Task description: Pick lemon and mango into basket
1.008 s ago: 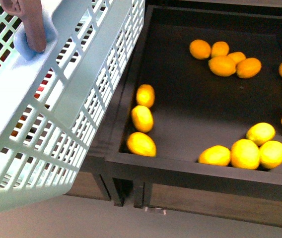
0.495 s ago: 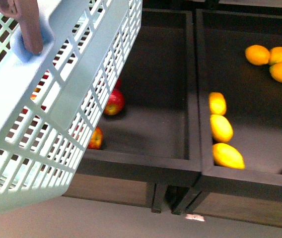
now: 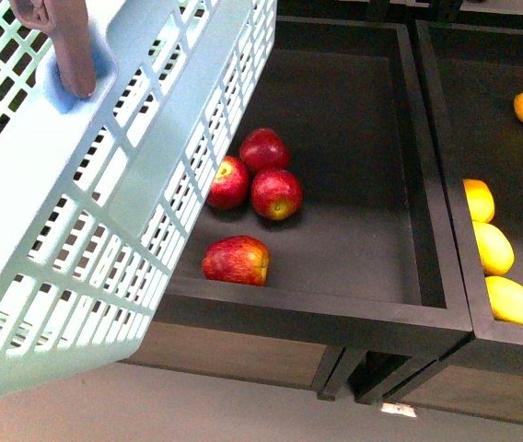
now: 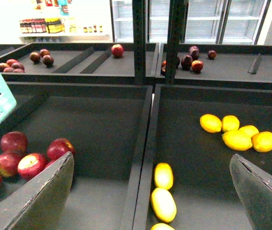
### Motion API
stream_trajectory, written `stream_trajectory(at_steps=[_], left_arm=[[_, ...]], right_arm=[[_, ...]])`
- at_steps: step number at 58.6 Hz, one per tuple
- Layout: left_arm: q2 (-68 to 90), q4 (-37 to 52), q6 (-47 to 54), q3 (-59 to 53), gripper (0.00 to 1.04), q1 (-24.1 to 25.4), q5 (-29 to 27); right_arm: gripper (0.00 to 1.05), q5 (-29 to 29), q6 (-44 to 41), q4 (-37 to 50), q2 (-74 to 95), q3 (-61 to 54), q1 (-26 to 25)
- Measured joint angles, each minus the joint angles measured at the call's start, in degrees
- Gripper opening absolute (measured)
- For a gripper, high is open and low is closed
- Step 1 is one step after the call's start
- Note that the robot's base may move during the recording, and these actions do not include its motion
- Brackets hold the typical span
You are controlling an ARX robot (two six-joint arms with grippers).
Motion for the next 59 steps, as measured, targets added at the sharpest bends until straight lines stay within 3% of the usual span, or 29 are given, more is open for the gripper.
stream_trajectory(at_steps=[6,11,20,38,59], left_arm=[[0.42,-3.15,2.25,1.11,0.05,-0.42,-2.32],[2.08,-10.01,11.54,3.96,0.05,-1.05,-4.33],[8.52,-9.09,26.51,7.13,0.05,-1.09,-6.51],[27.23,-6.93,29.05,23.12,0.05,-6.08,-3.37],[50.8,-15.15,29.94,49.75,0.05,-18.12,0.52]], right_arm=[[0.96,0.2,0.0,0.0,0.0,0.0,0.0],[0.96,0.15,0.0,0.0,0.0,0.0,0.0],[0.96,0.17,0.0,0.0,0.0,0.0,0.0],[0.96,0.17,0.0,0.0,0.0,0.0,0.0],[0.96,0.17,0.0,0.0,0.0,0.0,0.0]])
